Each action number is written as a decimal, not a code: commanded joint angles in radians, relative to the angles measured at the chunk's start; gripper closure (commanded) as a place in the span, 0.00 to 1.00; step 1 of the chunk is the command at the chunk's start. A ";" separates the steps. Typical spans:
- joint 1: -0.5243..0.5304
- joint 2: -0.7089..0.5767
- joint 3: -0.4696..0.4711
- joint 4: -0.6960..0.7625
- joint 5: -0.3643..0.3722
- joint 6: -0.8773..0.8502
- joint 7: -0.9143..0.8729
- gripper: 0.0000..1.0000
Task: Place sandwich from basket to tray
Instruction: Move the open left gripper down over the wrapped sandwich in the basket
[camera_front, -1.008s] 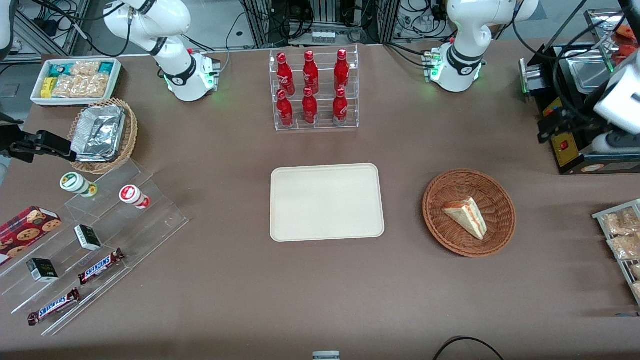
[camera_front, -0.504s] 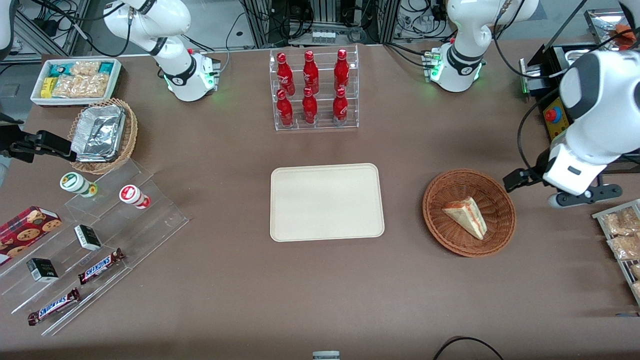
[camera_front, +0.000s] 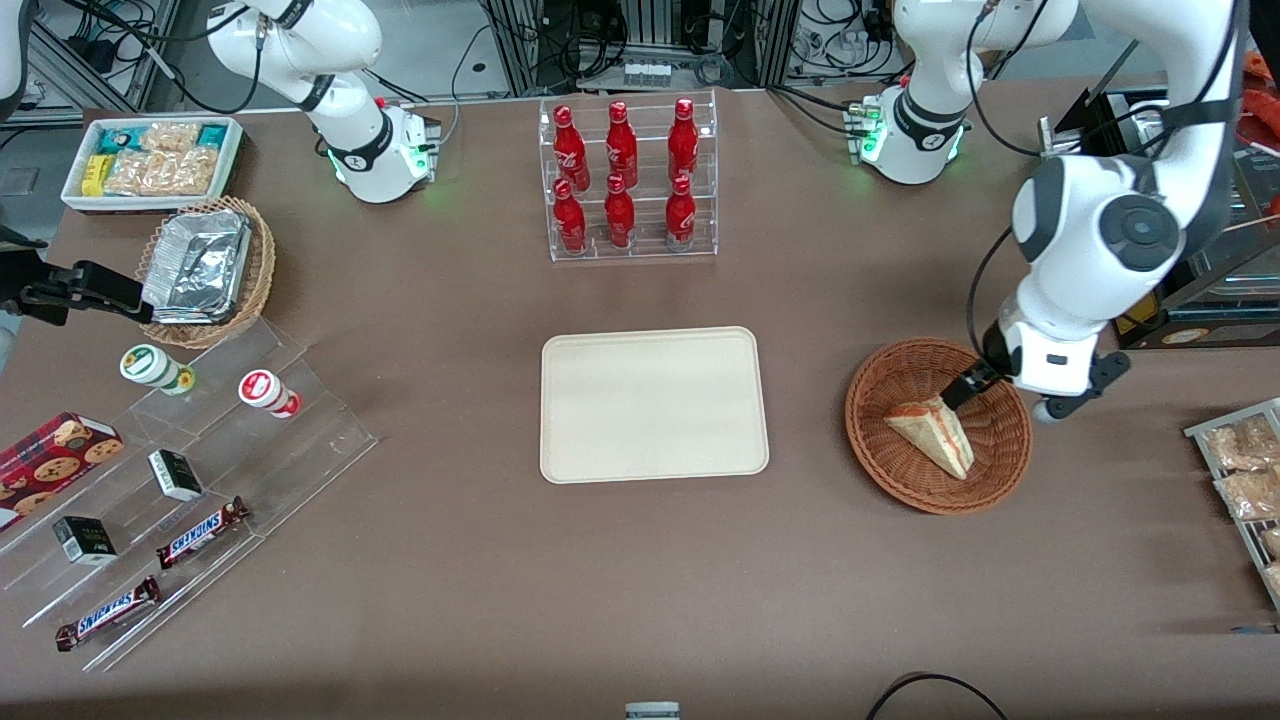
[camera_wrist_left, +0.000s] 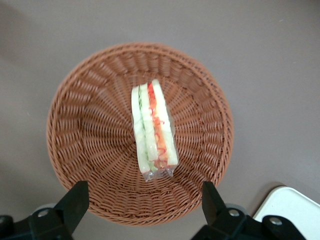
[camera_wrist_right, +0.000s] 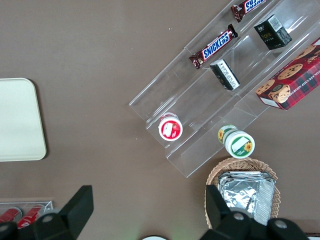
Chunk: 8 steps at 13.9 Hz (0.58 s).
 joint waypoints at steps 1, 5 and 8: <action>-0.008 -0.009 0.006 -0.047 0.015 0.067 -0.108 0.00; -0.023 0.068 0.006 -0.071 0.015 0.182 -0.159 0.00; -0.023 0.112 0.009 -0.078 0.018 0.210 -0.158 0.00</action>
